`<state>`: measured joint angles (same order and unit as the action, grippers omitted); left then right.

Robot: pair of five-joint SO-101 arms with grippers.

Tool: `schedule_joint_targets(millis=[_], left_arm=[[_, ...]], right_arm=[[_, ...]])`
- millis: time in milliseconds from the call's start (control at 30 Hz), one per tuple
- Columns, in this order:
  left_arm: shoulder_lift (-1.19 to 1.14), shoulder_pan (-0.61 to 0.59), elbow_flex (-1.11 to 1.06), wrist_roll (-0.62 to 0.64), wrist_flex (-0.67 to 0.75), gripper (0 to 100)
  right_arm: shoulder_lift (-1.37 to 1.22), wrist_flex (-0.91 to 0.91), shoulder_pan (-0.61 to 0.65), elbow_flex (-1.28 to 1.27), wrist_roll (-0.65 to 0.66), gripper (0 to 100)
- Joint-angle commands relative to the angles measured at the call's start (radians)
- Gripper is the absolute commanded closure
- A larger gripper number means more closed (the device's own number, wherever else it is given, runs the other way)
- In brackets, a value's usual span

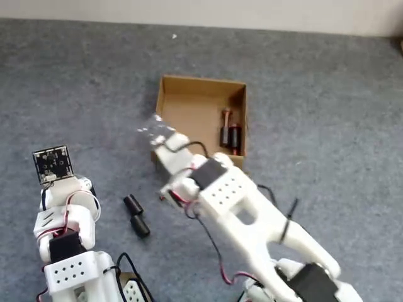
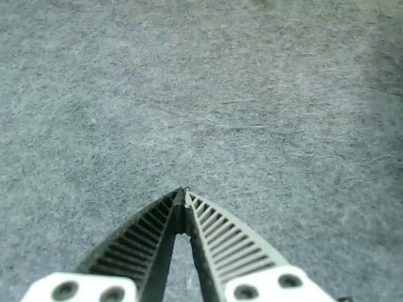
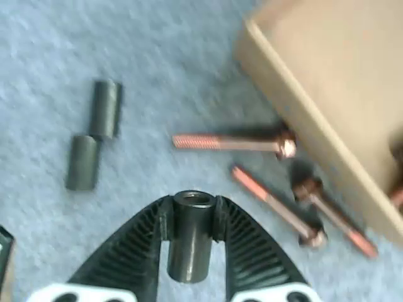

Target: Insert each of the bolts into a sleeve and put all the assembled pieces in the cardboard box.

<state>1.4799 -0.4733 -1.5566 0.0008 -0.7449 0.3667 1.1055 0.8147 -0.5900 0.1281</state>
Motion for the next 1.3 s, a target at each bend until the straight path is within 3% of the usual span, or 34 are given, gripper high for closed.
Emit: schedule_joint_targets(millis=[0, 300, 533, 767, 1100, 1267], left_arm=[[0.007, -0.007, 0.045, -0.006, 0.026, 100], [0.007, -0.007, 0.044, -0.006, 0.026, 100], [0.007, -0.005, 0.036, -0.006, 0.028, 100], [0.007, -0.005, 0.036, -0.006, 0.029, 100], [0.007, -0.005, 0.035, -0.006, 0.029, 100], [0.007, -0.005, 0.035, -0.006, 0.029, 100]], right_arm=[[0.114, 0.004, -0.061, -0.105, 0.012, 99.2], [0.125, -0.24, -0.071, -0.34, 0.008, 99.2], [0.124, -0.255, -0.071, -0.386, 0.008, 98.7], [0.125, -0.252, -0.07, -0.426, 0.008, 84.0], [0.125, -0.22, -0.067, -0.453, 0.008, 84.1], [0.125, -0.22, -0.067, -0.453, 0.012, 94.4]])
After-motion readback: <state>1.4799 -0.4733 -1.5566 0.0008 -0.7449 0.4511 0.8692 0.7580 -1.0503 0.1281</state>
